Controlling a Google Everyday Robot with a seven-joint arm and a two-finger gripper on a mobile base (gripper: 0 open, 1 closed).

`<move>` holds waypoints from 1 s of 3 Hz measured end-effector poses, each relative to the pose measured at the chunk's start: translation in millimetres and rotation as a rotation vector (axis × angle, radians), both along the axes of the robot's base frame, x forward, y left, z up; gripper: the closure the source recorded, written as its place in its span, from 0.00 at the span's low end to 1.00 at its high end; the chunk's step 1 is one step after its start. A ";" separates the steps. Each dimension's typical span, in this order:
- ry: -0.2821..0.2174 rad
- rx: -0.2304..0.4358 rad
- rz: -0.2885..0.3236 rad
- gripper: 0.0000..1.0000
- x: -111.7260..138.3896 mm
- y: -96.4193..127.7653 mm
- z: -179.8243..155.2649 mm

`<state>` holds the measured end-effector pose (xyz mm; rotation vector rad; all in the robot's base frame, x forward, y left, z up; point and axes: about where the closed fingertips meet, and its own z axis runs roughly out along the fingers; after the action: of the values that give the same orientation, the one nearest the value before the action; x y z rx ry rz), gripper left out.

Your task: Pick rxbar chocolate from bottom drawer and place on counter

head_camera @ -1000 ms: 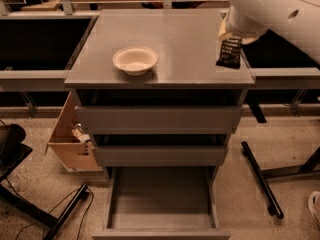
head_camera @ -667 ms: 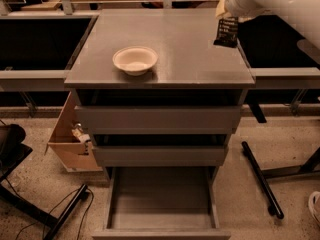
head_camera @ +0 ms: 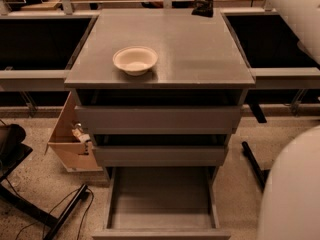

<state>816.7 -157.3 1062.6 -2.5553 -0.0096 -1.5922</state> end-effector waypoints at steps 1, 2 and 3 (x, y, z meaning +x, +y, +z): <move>-0.065 0.016 0.055 1.00 14.6 46.4 21.7; -0.067 0.005 0.065 1.00 19.7 50.0 19.0; -0.062 0.022 0.066 1.00 66.2 56.4 -7.5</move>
Offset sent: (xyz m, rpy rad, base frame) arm 0.0123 0.0387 0.0211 0.0101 -0.0604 0.0519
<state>882.9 -100.8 1055.1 -2.4614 -0.0814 -1.6372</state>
